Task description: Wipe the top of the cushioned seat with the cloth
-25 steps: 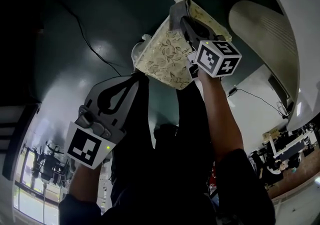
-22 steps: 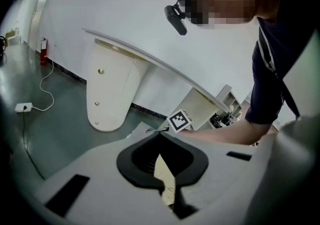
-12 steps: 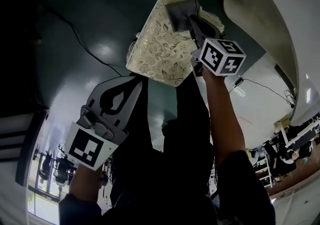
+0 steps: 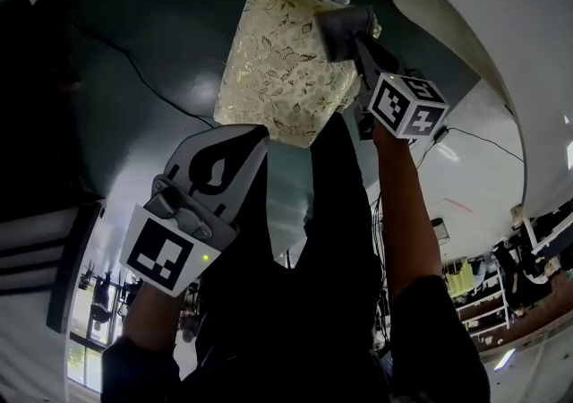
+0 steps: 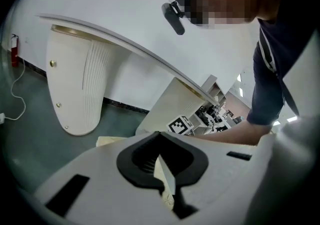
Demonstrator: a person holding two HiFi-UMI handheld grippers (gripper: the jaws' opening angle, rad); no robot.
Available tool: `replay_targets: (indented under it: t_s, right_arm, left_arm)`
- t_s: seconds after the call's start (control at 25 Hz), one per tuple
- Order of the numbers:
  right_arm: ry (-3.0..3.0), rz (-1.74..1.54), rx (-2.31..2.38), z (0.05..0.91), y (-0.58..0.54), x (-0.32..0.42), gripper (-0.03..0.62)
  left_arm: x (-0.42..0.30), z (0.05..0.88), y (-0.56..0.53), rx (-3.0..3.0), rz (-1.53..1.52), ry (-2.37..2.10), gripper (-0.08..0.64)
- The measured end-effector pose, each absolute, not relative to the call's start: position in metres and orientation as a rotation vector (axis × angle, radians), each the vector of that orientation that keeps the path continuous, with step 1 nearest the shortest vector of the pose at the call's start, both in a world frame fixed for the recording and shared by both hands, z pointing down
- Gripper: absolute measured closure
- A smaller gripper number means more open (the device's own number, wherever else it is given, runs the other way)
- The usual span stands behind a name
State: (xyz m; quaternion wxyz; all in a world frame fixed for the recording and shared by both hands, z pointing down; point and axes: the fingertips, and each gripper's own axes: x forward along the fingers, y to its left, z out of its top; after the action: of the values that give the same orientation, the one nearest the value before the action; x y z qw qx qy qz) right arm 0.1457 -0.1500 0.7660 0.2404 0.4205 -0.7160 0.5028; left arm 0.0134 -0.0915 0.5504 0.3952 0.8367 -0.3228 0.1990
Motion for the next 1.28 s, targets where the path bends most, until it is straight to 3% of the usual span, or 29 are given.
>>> replay_targets:
  t_s: [0.84, 1.04, 1.28]
  right_arm:
    - [-1.821, 1.404, 1.357, 0.737, -0.091, 0.242, 0.560]
    - [-1.866, 1.383, 1.371, 0.715, -0.097, 0.214, 0.559]
    - [-1.972, 1.378, 1.294, 0.705, -0.109, 0.127, 0.559]
  left_arm:
    - [0.073, 0.533, -0.074, 2.216, 0.536, -0.647, 0.554]
    - [0.053, 0.522, -0.074, 2.236, 0.500, -0.666, 0.554]
    - [-0.012, 0.522, -0.075, 2.214, 0.476, -0.744, 0.554]
